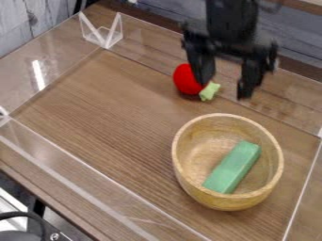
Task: Put the green block in the brown bowl
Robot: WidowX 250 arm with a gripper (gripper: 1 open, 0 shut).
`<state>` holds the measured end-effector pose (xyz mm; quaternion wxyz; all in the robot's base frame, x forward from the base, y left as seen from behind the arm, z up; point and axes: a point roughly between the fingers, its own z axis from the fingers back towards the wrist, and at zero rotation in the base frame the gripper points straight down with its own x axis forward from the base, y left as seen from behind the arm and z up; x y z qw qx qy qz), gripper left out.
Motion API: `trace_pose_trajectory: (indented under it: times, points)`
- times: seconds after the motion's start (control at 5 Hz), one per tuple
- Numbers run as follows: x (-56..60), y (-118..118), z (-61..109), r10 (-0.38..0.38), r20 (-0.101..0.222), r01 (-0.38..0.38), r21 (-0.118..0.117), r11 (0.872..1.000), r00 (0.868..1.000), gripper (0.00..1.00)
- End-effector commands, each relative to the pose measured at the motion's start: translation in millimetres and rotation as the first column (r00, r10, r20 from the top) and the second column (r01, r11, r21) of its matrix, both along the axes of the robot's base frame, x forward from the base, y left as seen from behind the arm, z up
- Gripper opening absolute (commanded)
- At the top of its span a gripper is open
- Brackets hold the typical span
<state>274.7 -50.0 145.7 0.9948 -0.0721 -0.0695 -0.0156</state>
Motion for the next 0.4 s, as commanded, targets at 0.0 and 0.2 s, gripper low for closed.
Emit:
trace_pose_trajectory:
  times: [0.0, 0.2]
  points:
    - [22.3, 22.1, 27.4, 0.034, 0.103, -0.035, 0.002, 0.999, 0.994, 1.0]
    - [28.5, 20.0, 13.3, 0.014, 0.111, -0.015, 0.016, 1.0, 0.994, 1.0]
